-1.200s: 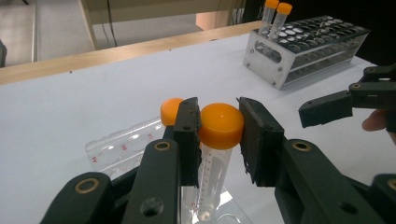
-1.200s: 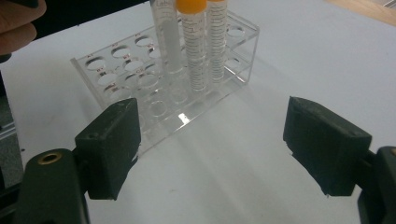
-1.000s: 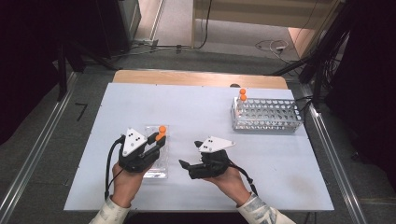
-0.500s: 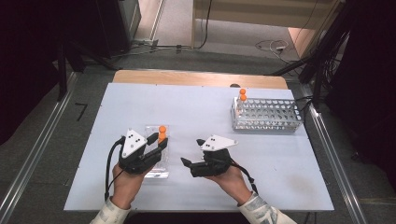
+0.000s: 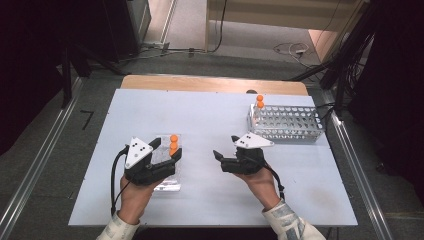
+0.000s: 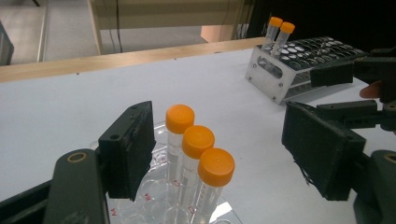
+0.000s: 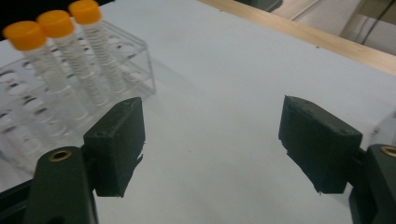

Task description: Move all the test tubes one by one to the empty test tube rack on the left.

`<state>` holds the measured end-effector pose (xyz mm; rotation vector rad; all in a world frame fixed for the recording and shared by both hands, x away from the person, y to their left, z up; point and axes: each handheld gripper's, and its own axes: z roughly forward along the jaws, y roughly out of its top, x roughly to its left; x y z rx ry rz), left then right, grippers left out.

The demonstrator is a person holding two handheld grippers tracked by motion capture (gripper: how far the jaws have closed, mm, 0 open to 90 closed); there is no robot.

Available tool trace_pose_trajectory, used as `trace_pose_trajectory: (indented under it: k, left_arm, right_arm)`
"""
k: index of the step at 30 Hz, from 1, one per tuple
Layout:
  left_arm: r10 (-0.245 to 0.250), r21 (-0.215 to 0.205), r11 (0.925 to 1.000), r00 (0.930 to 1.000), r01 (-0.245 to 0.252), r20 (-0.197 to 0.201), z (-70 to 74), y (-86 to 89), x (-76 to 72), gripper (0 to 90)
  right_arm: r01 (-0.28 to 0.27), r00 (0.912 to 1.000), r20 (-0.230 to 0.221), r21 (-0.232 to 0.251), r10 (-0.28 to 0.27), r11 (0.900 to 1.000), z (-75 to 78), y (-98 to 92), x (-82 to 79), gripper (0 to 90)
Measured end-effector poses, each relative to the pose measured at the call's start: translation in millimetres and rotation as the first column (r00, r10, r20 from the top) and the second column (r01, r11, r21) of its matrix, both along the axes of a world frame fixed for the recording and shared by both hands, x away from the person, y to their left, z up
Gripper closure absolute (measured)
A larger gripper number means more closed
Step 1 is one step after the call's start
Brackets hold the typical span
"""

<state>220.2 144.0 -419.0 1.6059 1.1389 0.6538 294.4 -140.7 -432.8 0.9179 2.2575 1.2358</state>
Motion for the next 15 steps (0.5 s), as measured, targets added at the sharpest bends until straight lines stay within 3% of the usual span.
trace_pose_trajectory:
  k: [9, 15]
  left_arm:
    - [0.018, -0.022, 0.9996, 0.9998, -0.017, 0.01, 3.5, 3.9, -1.6, 23.3]
    - [0.022, -0.029, 0.9994, 0.9997, -0.021, 0.014, 4.6, 5.8, -1.6, 23.4]
  right_arm:
    - [0.14, 0.99, 0.02, -0.016, -0.14, 0.99, 2.9, -17.5, 20.5, 24.2]
    - [0.248, 0.9683, 0.033, 0.003, -0.248, 0.969, 8.9, -39.7, 37.4, 28.5]
